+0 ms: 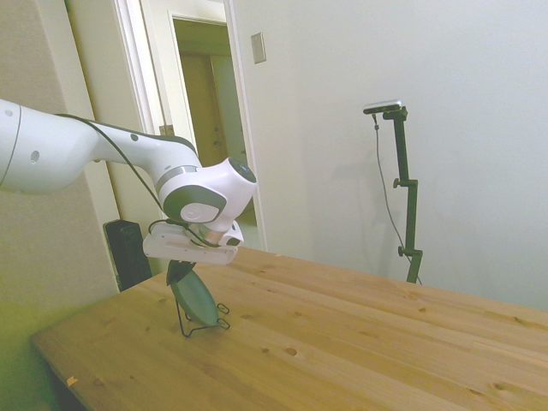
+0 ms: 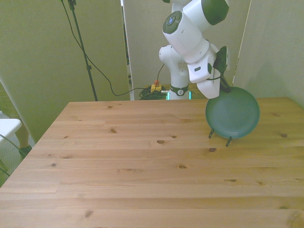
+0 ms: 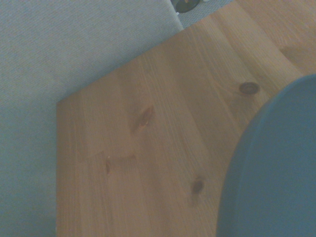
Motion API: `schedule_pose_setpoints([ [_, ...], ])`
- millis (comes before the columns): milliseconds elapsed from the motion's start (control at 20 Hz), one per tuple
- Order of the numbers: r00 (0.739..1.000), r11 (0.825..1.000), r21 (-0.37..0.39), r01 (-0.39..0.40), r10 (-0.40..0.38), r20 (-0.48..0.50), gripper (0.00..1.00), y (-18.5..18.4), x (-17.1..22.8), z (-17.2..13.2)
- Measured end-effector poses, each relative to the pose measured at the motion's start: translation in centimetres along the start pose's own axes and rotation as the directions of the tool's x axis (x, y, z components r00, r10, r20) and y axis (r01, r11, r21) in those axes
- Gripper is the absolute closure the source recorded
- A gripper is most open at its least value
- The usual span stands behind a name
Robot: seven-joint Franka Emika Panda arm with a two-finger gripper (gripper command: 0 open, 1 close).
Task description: Load the plate
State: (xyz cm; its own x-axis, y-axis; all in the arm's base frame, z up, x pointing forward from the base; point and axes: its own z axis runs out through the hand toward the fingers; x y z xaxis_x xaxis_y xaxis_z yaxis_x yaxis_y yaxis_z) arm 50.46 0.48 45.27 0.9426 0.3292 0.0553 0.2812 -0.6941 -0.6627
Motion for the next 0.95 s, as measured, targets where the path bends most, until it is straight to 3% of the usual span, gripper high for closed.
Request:
schedule_pose_setpoints([
  [550,0.999,0.999,-0.035,0.027,-0.026,0.019,0.00,-0.5,-0.8,-0.2],
  [750,0.996,0.989,-0.131,0.073,-0.079,-0.041,0.00,-3.4,-2.9,-3.3],
  [950,0.979,0.958,-0.277,0.074,-0.124,-0.165,0.00,-7.4,-6.3,-7.6],
])
